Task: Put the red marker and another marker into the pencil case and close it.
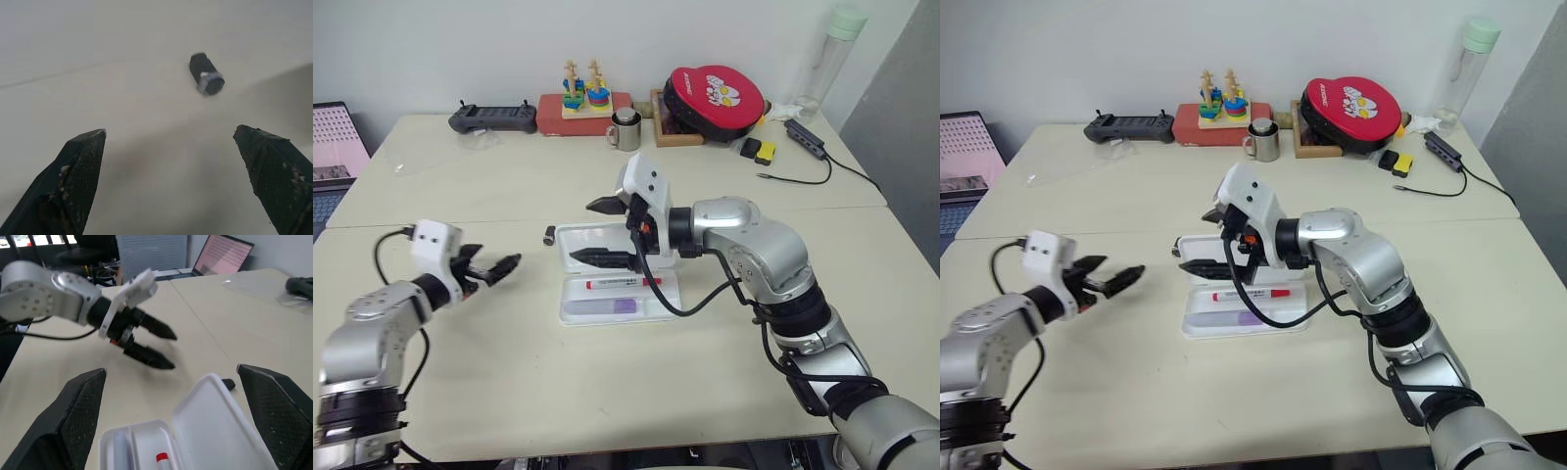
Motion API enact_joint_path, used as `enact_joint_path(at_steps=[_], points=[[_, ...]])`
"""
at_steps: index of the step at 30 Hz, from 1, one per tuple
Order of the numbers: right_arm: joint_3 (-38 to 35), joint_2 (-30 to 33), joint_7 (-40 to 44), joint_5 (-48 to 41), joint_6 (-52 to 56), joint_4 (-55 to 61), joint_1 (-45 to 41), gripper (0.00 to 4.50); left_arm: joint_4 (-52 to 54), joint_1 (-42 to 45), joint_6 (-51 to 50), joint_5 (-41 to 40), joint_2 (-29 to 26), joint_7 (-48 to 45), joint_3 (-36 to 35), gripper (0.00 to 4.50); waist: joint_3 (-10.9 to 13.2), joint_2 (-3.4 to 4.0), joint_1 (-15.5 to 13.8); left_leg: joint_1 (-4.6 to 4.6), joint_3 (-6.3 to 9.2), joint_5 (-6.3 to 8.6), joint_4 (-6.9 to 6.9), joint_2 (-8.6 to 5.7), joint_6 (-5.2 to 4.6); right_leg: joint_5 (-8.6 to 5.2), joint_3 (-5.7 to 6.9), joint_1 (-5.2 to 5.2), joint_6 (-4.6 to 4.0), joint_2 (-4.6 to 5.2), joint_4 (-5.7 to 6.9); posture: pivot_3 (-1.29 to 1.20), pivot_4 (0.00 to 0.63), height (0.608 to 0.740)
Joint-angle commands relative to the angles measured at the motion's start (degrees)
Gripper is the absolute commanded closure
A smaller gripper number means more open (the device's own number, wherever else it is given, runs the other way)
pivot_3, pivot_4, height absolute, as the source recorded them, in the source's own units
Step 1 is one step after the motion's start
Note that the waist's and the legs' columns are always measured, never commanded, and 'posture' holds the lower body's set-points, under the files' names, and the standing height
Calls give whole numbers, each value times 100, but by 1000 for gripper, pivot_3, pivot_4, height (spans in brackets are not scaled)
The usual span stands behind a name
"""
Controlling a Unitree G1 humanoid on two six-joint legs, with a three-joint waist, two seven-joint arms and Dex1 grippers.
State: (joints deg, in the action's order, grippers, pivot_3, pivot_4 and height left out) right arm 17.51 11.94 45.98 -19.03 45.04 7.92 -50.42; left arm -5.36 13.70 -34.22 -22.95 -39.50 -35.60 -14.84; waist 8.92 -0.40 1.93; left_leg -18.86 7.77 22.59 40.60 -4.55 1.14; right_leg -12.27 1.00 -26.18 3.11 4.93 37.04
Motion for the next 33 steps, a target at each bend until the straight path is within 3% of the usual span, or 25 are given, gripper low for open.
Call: enact_joint_path(at_steps=[1,16,20,33], points=[[-180,-38,-170,-34,-33,134,-105,21,-204,418,220,186,169,10,274,0,0,0,13,0,-1,0,0,1,0,0,-1,0,0,0,-1,0,150,740],[-205,-16,-448,-88,-20,289,-12,21,-1840,1780,580,877,705,195,847,0,-3,-3,34,0,-1,0,16,-3,0,1,-3,3,1,3,7,0,150,740],[-197,0,-480,-88,-25,302,7,0,-2252,2102,722,998,895,243,913,659,-3,-3,12,0,1,0,18,-6,0,1,-2,2,1,4,12,0,150,740],[-375,46,-682,-36,-101,139,-27,0,-2193,1985,766,1036,937,235,834,3186,-3,-3,12,-1,1,0,19,-6,0,1,-4,2,1,5,11,0,150,740]])
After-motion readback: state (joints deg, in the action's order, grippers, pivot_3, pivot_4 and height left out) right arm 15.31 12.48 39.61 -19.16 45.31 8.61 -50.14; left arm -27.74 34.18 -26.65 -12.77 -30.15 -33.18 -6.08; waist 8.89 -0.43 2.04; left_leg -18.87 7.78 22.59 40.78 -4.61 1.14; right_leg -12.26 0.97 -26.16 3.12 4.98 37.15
